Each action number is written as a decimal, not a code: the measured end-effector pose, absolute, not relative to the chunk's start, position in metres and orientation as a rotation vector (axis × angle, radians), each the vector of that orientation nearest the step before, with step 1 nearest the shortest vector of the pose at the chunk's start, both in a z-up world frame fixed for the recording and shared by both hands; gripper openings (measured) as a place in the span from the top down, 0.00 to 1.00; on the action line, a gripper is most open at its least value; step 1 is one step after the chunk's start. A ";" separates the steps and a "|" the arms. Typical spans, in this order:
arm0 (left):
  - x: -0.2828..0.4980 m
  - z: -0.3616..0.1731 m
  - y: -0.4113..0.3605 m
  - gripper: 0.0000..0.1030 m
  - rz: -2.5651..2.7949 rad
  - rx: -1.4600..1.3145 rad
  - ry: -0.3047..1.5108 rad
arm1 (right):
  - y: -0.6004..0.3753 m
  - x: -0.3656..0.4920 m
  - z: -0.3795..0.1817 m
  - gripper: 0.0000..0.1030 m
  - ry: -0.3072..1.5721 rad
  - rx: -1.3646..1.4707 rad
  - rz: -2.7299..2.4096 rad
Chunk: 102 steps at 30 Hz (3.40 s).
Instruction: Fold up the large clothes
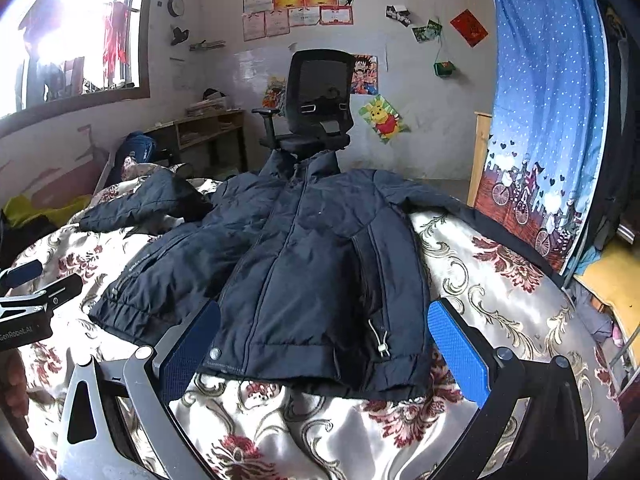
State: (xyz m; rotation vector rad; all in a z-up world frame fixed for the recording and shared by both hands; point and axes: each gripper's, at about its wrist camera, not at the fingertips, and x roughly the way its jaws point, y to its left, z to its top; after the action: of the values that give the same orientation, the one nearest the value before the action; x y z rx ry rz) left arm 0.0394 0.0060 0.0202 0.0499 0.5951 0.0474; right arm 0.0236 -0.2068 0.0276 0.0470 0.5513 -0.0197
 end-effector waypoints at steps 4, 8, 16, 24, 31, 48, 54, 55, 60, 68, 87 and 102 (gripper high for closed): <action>0.053 0.046 0.002 0.00 0.025 0.110 0.575 | -0.218 0.049 0.048 0.01 0.596 0.048 0.035; 0.067 0.087 -0.002 0.00 0.011 0.188 0.506 | -0.225 0.077 0.083 0.01 0.644 -0.041 0.083; 0.125 0.125 0.001 0.00 0.060 0.234 0.488 | -0.233 0.148 0.142 0.01 0.678 -0.140 0.089; 0.224 0.100 -0.038 0.00 0.069 0.254 0.465 | -0.274 0.202 0.121 0.01 0.635 -0.058 0.103; 0.308 0.055 -0.094 0.00 0.010 0.231 0.510 | -0.356 0.238 0.065 0.01 0.675 0.059 -0.060; 0.388 0.008 -0.212 0.00 -0.068 0.360 0.605 | -0.493 0.223 -0.071 0.01 0.685 0.778 -0.306; 0.409 -0.011 -0.249 0.00 -0.105 0.423 0.634 | -0.516 0.226 -0.106 0.01 0.637 0.970 -0.381; 0.415 -0.018 -0.254 0.00 -0.109 0.425 0.647 | -0.520 0.227 -0.112 0.01 0.626 0.997 -0.401; 0.435 -0.046 -0.271 0.00 -0.173 0.330 0.707 | -0.534 0.235 -0.124 0.01 0.584 1.047 -0.450; 0.464 -0.091 -0.308 0.00 -0.228 0.253 0.804 | -0.562 0.248 -0.142 0.49 0.640 1.111 -0.556; 0.454 -0.035 -0.202 0.00 -0.083 0.156 0.840 | -0.457 0.313 0.033 0.94 0.210 0.306 -0.406; 0.400 0.010 0.039 0.01 0.178 -0.153 0.838 | -0.174 0.377 0.015 0.94 0.431 -0.251 0.262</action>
State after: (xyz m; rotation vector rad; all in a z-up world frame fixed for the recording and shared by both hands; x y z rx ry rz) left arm 0.3996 0.0390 0.0104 -0.1534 0.8382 0.1780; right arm 0.3769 -0.1737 0.0151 -0.2507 0.4314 0.2624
